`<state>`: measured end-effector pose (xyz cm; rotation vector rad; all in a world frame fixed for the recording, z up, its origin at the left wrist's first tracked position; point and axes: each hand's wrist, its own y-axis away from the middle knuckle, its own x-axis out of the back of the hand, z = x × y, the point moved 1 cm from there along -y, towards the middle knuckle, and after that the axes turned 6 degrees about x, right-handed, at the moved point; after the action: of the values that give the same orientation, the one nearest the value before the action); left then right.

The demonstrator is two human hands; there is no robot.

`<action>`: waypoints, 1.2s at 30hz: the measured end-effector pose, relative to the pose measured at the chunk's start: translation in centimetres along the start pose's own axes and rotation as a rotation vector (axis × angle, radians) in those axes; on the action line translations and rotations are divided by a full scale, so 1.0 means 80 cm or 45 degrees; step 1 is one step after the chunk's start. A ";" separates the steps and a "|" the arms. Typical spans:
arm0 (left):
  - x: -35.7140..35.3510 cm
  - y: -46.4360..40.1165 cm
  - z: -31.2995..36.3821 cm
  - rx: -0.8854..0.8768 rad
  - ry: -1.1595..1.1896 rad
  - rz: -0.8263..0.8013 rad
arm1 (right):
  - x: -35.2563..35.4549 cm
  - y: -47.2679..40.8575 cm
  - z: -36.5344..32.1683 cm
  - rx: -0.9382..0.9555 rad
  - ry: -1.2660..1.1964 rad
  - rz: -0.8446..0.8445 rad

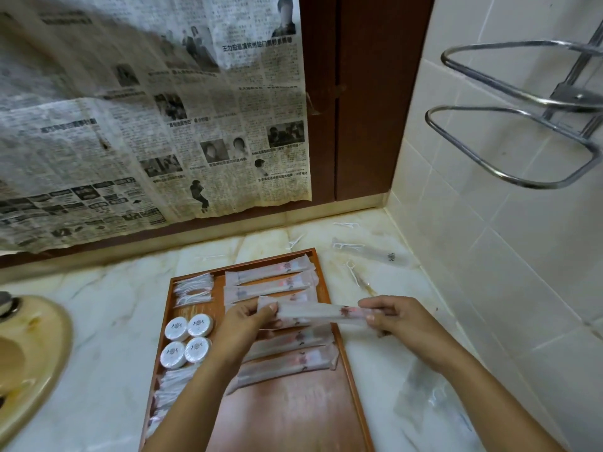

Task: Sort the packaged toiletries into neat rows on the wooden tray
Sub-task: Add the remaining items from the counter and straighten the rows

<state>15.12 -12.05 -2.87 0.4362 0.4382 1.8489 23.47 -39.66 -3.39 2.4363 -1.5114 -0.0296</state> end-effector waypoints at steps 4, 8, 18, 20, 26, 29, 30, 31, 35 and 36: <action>0.027 0.004 -0.017 0.055 0.084 0.061 | -0.024 0.001 0.015 -0.067 -0.190 0.109; 0.042 0.012 -0.027 0.090 0.130 0.055 | -0.044 0.001 0.015 -0.086 -0.257 0.117; 0.088 0.019 -0.037 0.201 0.083 0.051 | -0.066 -0.006 -0.005 -0.049 -0.143 0.058; 0.093 0.020 -0.036 0.207 0.056 0.053 | -0.070 -0.006 -0.007 -0.039 -0.126 0.040; 0.098 0.022 -0.041 0.214 0.116 0.070 | -0.078 -0.003 -0.006 -0.092 -0.136 -0.045; 0.100 0.021 -0.043 0.218 0.136 0.070 | -0.080 -0.002 -0.007 -0.108 -0.126 -0.069; 0.101 0.021 -0.044 0.218 0.139 0.069 | -0.081 -0.002 -0.007 -0.111 -0.119 -0.075; 0.102 0.021 -0.044 0.218 0.142 0.067 | -0.082 -0.002 -0.008 -0.114 -0.113 -0.081; 0.104 0.021 -0.047 0.218 0.173 0.061 | -0.085 -0.002 -0.010 -0.120 -0.108 -0.091; 0.105 0.021 -0.047 0.220 0.184 0.060 | -0.085 -0.002 -0.010 -0.118 -0.113 -0.100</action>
<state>9.35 -4.89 -4.60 0.4337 0.6953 1.9024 20.62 -33.41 -3.49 2.4484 -1.4160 -0.2212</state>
